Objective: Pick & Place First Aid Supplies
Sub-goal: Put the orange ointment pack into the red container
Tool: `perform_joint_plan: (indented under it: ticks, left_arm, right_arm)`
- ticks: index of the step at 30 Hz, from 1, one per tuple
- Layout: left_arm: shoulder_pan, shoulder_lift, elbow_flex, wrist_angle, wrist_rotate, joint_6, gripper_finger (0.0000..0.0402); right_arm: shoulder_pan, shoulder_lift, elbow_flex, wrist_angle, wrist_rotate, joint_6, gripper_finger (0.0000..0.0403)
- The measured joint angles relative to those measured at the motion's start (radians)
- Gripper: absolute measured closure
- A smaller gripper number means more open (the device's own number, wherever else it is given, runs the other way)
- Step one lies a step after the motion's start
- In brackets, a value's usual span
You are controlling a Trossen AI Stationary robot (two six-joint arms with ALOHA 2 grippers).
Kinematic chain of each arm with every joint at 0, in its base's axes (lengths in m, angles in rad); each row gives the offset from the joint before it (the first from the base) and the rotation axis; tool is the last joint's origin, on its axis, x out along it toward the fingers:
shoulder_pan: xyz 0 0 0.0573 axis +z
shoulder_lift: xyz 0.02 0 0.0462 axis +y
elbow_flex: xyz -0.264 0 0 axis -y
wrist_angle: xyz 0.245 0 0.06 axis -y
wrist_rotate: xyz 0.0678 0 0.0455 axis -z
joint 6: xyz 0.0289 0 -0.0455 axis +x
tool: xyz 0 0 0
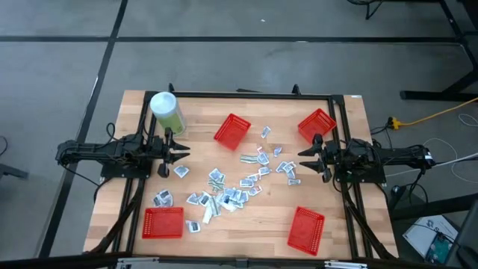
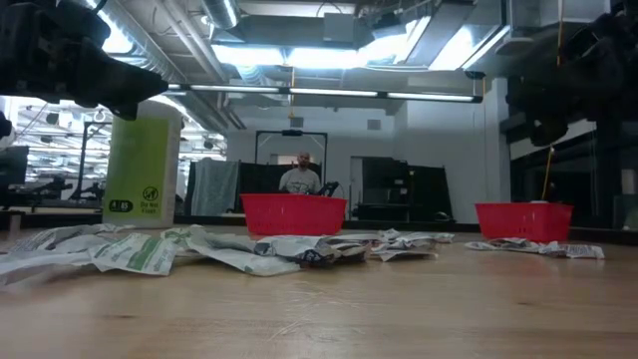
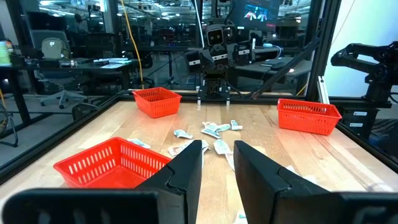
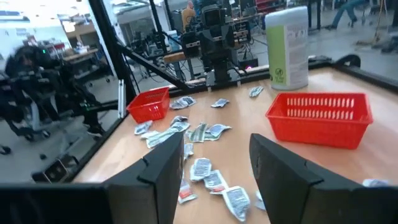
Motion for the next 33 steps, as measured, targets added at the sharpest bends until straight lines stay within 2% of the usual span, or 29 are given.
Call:
perform_joint_plan:
  ticks: [4, 8, 15, 20, 25, 33]
  left_arm:
    - [0.0, 0.0, 0.0, 0.0, 0.0, 0.0, 0.0313]
    - [0.0, 0.0, 0.0, 0.0, 0.0, 0.0, 0.0313]
    - [0.0, 0.0, 0.0, 0.0, 0.0, 0.0, 0.0313]
    - [0.0, 0.0, 0.0, 0.0, 0.0, 0.0, 0.0313]
    - [0.0, 0.0, 0.0, 0.0, 0.0, 0.0, 0.0313]
    - [0.0, 0.0, 0.0, 0.0, 0.0, 0.0, 0.0313]
  right_arm:
    - [0.0, 0.0, 0.0, 0.0, 0.005, -0.016, 0.0219]
    - [0.0, 0.013, 0.017, -0.018, 0.078, -0.065, 0.0219]
    - [0.006, 0.122, 0.087, -0.07, 0.133, -0.064, 0.0219]
    - [0.051, 0.241, 0.102, -0.046, 0.187, -0.027, 0.0219]
    - [0.121, 0.396, 0.102, 0.067, 0.256, 0.018, 0.0219]
    - [0.221, 0.675, 0.107, 0.229, 0.33, -0.03, 0.0219]
